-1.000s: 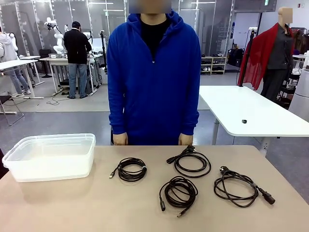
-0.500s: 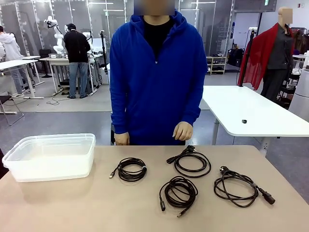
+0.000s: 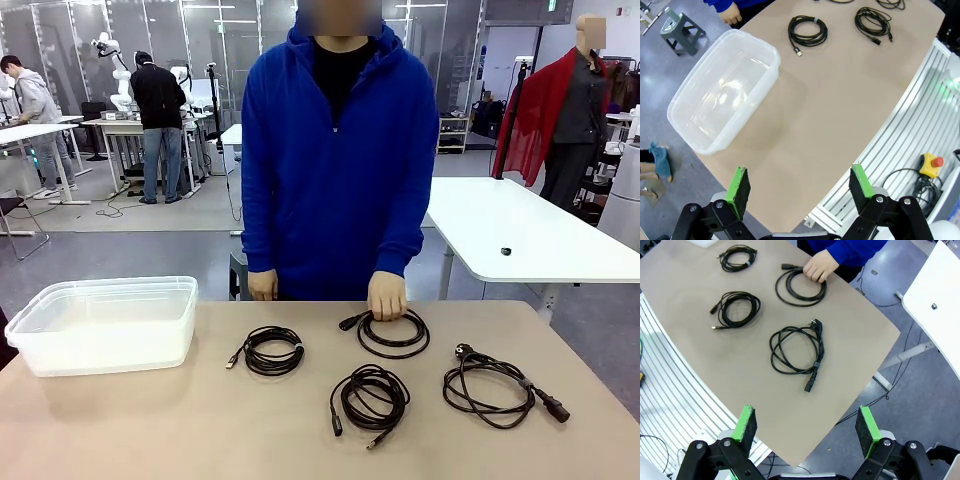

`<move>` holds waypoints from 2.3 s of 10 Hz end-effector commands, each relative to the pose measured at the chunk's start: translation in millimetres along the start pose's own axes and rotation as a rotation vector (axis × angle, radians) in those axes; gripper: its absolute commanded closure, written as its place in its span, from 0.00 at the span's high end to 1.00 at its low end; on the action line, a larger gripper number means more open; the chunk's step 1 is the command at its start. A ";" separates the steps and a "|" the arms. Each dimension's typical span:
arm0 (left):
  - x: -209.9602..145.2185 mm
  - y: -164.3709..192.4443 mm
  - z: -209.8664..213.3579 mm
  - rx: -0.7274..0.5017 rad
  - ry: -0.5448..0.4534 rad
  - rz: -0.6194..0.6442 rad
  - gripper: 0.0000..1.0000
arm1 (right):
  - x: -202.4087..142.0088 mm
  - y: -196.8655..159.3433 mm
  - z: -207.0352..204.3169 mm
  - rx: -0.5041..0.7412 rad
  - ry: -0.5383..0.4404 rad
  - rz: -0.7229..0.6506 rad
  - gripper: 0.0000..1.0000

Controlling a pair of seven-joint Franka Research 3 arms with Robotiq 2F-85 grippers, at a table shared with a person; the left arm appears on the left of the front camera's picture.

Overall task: Organize and store the cables.
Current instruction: Place the Power Cable into the Organizing box.

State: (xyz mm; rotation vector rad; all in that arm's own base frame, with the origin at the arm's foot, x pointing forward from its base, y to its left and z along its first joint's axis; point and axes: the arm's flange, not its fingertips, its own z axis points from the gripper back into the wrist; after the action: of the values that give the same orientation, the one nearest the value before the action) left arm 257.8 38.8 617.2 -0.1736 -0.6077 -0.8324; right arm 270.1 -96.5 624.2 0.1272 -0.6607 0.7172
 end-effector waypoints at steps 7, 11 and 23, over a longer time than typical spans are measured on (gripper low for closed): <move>0.1 0.5 -0.1 0.000 0.000 0.000 1.00 | 16.6 -28.8 -51.9 0.028 0.125 -0.174 1.00; 0.1 0.5 -0.1 0.000 0.000 0.000 1.00 | 18.0 -37.6 -78.4 0.001 0.208 -0.191 1.00; 0.1 0.5 -0.1 0.000 0.000 0.000 1.00 | 12.1 -58.7 -178.7 -0.050 0.334 -0.239 1.00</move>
State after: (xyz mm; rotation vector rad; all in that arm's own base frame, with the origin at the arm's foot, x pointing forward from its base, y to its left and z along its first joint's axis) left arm 257.9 38.8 617.2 -0.1737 -0.6072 -0.8322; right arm 400.4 -79.0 503.7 0.0627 -0.3432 0.5154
